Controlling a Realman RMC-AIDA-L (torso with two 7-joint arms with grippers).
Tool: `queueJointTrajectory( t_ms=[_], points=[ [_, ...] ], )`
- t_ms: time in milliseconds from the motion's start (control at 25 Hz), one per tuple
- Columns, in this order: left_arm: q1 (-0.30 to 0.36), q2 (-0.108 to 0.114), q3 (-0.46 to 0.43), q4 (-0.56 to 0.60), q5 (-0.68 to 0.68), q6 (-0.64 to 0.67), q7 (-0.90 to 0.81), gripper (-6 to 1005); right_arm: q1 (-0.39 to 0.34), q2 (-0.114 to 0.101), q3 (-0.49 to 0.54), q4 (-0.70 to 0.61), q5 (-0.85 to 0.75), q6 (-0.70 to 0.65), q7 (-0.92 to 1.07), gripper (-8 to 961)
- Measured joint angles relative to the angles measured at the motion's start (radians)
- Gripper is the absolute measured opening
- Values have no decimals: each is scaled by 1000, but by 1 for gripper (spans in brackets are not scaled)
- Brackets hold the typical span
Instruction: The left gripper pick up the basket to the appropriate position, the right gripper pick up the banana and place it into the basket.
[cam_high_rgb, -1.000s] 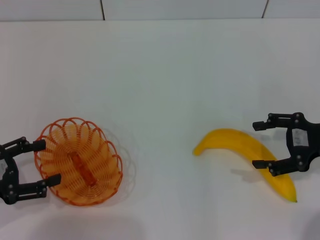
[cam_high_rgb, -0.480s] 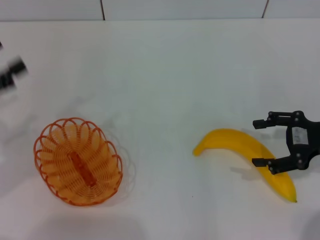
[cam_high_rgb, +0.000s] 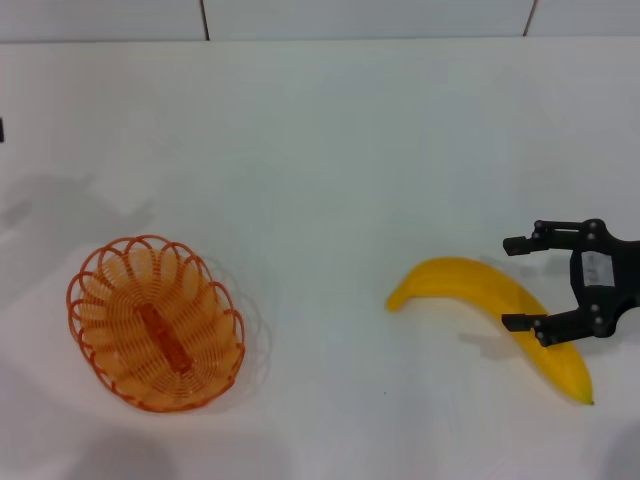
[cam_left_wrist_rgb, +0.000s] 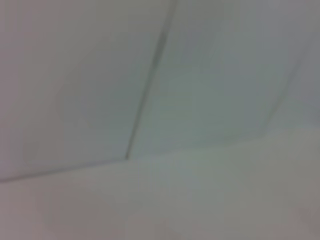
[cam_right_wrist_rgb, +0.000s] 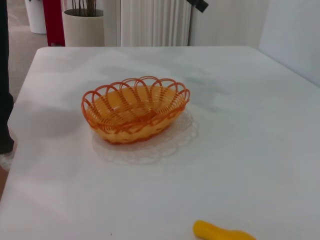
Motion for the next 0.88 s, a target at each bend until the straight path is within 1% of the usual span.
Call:
queueJointTrajectory(
  t_ms=[80,160,240,280,360,440,520,560,600,640,760,880],
  points=[
    [-3,1,52,95,14,55,1,861,1,-1,0,0,0,-1,1,886],
    [-2,-9,104,209,25,96,-4,860,2,-1,0,0,-1,-3,3,886],
    [-2,-24,167,313,66,127,-23,858,2,-1,0,0,-2,-4,3,886],
    [-6,-35,215,368,113,141,-32,857,2,-1,0,0,-2,-4,3,886],
    [-13,-53,274,414,183,148,-36,856,2,-1,0,0,-3,-5,3,886],
    [-27,-84,320,447,275,143,-32,854,2,-1,-1,0,-2,-7,3,886],
    [-54,-126,335,462,342,123,-4,853,3,-1,-2,0,1,-8,3,886],
    [-65,-142,340,462,355,112,9,852,3,-2,-2,0,2,-8,3,886],
    [-73,-152,354,455,357,101,18,851,4,-1,-3,0,2,-8,3,886],
    [-78,-157,373,440,345,90,21,851,4,-2,-3,0,2,-8,3,886],
    [-79,-154,442,363,277,61,13,848,4,-1,-2,0,2,-8,3,886],
    [-78,-153,470,299,261,50,25,846,4,-1,-2,0,3,-8,3,886]
  ],
)
